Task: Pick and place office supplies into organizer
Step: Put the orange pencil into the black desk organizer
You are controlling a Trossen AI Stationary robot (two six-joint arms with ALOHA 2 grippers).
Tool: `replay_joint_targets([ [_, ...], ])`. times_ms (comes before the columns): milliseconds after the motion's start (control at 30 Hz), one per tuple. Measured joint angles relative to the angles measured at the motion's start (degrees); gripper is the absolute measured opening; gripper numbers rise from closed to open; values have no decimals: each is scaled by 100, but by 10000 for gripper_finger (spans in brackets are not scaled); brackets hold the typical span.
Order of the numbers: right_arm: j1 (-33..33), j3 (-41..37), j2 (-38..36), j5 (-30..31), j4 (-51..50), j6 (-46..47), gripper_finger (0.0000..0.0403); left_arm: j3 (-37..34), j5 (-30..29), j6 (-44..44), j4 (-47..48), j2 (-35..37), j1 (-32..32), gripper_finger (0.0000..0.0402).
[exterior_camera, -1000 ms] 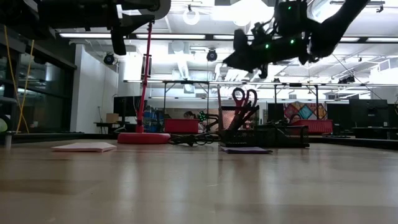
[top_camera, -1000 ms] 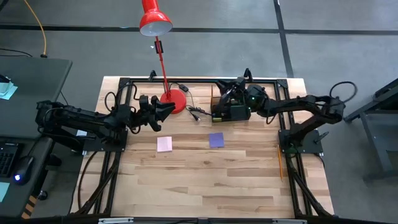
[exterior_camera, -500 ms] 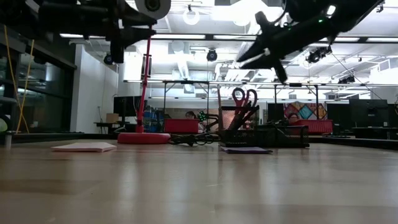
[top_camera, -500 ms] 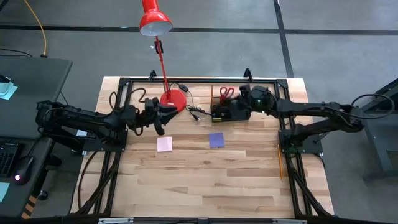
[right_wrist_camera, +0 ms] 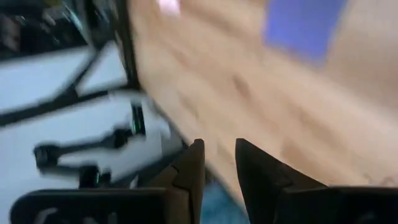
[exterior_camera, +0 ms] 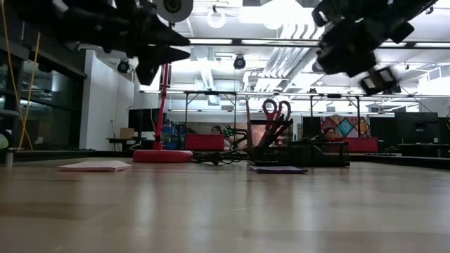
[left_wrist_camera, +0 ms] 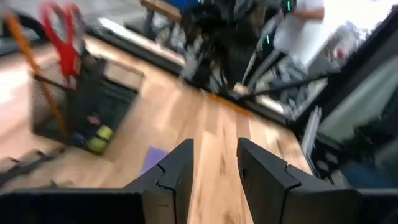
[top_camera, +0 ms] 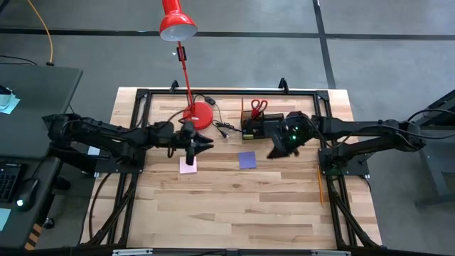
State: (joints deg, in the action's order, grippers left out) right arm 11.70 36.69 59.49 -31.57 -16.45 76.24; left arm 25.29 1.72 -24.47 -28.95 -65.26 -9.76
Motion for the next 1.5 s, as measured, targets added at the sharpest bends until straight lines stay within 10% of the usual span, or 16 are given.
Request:
replay_joint_targets([
  [500,-613,1,-524,-2208,-2753,-1101,83,898,372,-124,309,-782,2,111],
  [700,-728,-9,-750,-1298,-5234,-2133,83,898,323,-129,355,-764,2,111],
  [1500,-2822,-11,-39,1787,-4608,2415,83,898,684,669,207,-764,-3,111],
])
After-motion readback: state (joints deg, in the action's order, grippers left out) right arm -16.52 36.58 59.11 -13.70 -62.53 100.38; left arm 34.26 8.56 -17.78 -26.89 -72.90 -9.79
